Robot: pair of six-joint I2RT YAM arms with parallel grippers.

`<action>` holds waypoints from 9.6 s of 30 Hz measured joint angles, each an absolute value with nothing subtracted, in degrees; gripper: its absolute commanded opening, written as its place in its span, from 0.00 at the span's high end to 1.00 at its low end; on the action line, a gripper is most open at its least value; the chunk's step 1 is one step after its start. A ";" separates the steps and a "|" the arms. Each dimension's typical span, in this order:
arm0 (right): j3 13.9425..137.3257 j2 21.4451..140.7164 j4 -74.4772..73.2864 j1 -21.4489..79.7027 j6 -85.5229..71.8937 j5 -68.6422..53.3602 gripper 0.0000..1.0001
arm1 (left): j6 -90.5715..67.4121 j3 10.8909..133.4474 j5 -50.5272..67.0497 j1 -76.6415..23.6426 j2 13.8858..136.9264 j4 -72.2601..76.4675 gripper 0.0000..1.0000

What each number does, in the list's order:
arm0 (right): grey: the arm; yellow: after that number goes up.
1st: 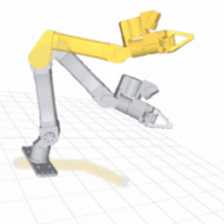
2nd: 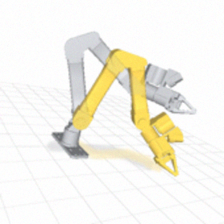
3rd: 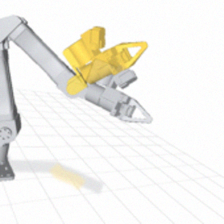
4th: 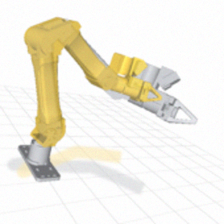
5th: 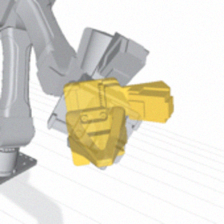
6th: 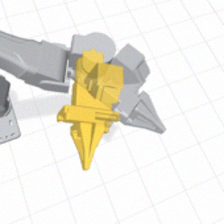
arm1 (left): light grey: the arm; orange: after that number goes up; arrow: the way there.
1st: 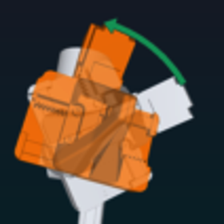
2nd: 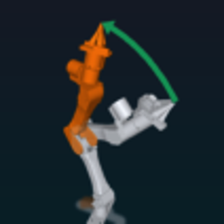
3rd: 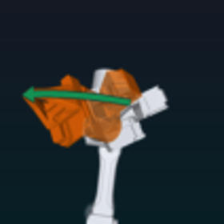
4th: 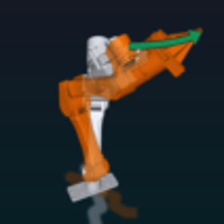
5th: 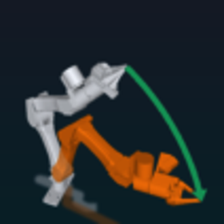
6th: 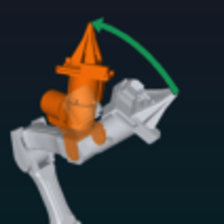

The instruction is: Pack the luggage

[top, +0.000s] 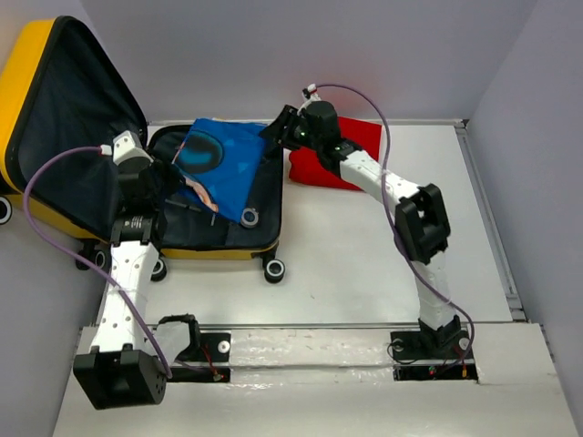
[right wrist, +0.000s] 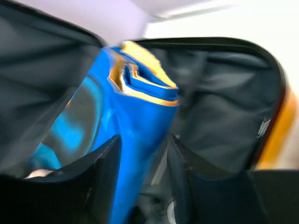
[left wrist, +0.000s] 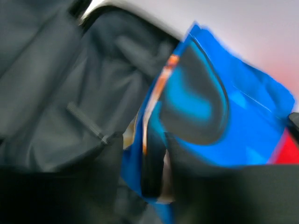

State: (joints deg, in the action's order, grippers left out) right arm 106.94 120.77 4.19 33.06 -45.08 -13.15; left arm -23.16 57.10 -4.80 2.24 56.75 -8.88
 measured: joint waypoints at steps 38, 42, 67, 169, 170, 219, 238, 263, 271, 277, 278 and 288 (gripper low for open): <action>75.33 118.08 0.69 5.56 -32.67 -13.80 0.91 | -25.85 53.52 -6.22 -36.49 65.04 -4.12 0.01; 73.03 116.77 3.55 4.89 -33.54 -14.06 0.93 | -25.76 56.53 -7.51 -40.34 70.04 -4.75 0.02; 34.22 62.19 -8.23 -2.22 -34.24 1.58 0.05 | -23.77 86.76 -16.53 -52.12 110.45 -11.33 0.01; 106.04 127.76 2.74 38.22 -42.44 -24.93 0.00 | -22.57 50.11 0.64 14.83 62.15 -15.18 0.01; 106.04 127.48 0.99 38.15 -40.80 -23.64 0.00 | -22.83 50.70 1.72 14.66 61.49 -15.66 0.01; 63.16 88.99 -2.42 30.81 -19.99 -22.74 0.34 | -10.37 62.67 -63.79 13.02 61.25 -17.91 0.94; 73.58 113.32 7.77 32.16 -35.11 -30.92 0.59 | 1.85 55.81 -66.17 -17.41 45.50 -11.51 0.94; 62.92 103.53 12.49 24.73 -38.37 -26.44 0.56 | 3.53 74.87 0.40 -49.28 48.62 -29.28 0.01; 60.71 100.86 12.45 25.21 -37.85 -26.00 0.93 | -0.40 83.13 0.32 -45.95 51.72 -24.97 0.03; 58.02 97.41 12.25 25.19 -36.34 -25.80 0.93 | -4.43 87.50 -4.05 -21.78 67.26 -24.62 0.01; 57.36 95.94 12.01 25.19 -35.66 -25.67 0.93 | -5.23 87.13 -4.86 -19.18 69.60 -24.32 0.01; 55.77 88.82 11.53 25.19 -29.91 -25.04 0.93 | -19.75 85.67 0.38 19.18 86.46 -22.72 0.02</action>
State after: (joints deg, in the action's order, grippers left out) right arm 55.77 88.82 11.53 25.19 -29.91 -25.04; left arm -19.75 85.67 0.38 19.18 86.46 -22.72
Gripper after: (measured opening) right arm 0.070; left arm 0.985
